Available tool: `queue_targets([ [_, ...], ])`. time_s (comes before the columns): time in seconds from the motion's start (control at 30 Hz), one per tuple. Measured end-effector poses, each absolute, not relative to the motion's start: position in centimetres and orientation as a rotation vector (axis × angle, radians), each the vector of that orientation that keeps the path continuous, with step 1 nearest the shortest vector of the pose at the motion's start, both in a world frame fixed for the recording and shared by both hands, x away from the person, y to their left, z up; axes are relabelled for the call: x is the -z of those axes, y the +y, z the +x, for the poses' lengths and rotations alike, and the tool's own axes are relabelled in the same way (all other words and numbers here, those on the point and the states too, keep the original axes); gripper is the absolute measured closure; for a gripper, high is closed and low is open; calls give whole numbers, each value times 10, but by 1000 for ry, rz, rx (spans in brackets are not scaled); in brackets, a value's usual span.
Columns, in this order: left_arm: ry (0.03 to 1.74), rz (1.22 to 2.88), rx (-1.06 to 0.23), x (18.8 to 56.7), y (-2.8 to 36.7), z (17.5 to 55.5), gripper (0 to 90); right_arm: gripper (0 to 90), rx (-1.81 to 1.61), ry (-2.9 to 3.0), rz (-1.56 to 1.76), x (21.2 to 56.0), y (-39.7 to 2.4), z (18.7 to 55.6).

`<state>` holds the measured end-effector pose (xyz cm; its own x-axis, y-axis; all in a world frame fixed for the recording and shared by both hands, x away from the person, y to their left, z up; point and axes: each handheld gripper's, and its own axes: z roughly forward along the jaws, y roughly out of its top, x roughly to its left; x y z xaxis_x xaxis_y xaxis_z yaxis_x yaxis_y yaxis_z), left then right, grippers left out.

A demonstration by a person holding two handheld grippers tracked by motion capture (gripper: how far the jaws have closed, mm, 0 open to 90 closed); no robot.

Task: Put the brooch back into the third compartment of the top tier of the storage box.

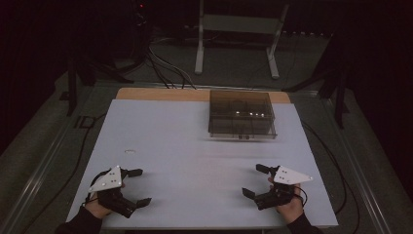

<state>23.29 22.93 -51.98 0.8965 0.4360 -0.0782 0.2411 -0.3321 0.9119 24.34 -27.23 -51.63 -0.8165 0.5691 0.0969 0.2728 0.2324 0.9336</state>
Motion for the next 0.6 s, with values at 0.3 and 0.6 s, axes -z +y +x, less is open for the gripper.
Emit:
queue_targets([
  [0.3, 461, 1900, -218, 502, 228, 238, 5, 0, -1634, 2231, 789, 514, -271, 241],
  [0.6, 459, 1873, -232, 491, 228, 244, 5, 0, -1647, 2221, 787, 514, -270, 241],
])
